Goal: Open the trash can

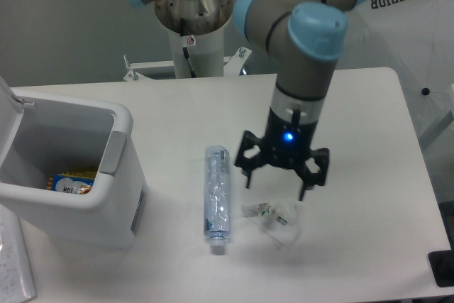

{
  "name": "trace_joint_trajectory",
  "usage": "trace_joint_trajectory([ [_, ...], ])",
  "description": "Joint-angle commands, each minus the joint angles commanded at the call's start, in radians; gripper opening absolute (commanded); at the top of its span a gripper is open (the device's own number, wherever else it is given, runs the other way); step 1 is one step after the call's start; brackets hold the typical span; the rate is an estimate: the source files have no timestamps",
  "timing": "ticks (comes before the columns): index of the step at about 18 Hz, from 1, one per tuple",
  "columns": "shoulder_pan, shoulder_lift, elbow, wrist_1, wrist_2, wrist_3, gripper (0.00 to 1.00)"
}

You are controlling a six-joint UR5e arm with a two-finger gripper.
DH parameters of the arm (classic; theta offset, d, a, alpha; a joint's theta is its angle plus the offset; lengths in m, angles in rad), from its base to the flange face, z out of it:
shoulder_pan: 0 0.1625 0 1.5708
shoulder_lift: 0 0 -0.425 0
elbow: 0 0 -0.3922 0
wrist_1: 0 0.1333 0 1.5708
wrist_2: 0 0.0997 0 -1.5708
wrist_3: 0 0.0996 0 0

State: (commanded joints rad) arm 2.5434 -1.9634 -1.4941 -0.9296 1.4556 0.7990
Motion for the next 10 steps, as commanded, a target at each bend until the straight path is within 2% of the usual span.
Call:
trace_joint_trajectory([
  [3, 0.0, -0.037, 0.021, -0.006, 0.026, 0.122, 1.0],
  [5, 0.0, -0.061, 0.066, -0.024, 0.055, 0.212, 1.0],
  [6, 0.0, -0.068, 0.09, -0.061, 0.067, 0.236, 1.0],
  [9, 0.003, -0.075, 0.162, -0.227, 0.083, 0.292, 1.0],
  [10, 0.003, -0.078, 0.169, -0.241, 0.088, 0.298, 1.0],
])
